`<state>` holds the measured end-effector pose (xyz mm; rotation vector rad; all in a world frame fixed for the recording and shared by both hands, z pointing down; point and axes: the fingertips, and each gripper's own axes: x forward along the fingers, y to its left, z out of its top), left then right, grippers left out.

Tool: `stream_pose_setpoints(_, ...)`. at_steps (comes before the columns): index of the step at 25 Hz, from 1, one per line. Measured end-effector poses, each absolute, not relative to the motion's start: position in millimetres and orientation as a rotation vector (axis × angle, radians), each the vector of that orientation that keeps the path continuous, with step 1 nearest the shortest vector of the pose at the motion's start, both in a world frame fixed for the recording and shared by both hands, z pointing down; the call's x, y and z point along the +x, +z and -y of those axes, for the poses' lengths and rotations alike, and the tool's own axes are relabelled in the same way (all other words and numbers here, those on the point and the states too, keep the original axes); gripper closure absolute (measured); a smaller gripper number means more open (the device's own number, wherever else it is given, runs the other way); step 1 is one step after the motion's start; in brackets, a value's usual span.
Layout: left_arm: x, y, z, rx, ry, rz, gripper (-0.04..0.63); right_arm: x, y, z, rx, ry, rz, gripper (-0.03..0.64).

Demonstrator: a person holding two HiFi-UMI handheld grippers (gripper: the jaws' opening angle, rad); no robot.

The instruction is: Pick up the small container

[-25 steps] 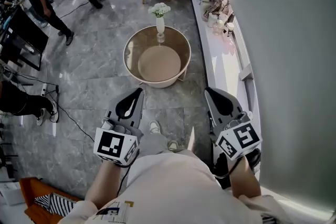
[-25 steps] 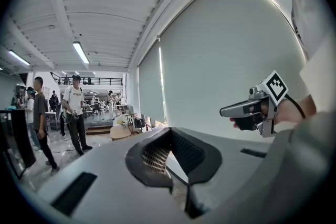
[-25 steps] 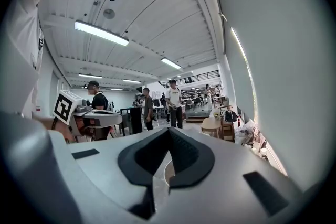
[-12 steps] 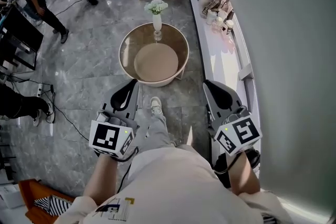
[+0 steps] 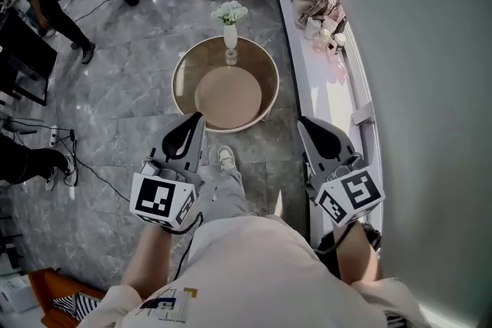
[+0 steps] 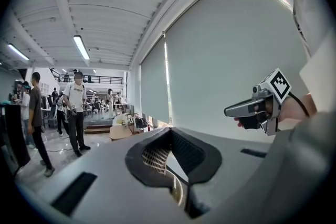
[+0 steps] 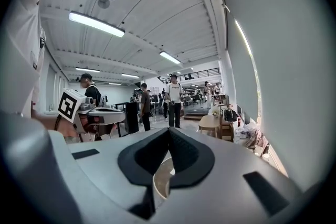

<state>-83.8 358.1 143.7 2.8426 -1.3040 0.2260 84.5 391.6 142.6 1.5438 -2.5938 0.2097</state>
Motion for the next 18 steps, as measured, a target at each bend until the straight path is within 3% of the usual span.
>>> stream_pose_setpoints(18, -127.4, 155.7, -148.0, 2.79, 0.236, 1.255, 0.589, 31.9, 144.9, -172.2, 1.472, 0.268, 2.524, 0.611)
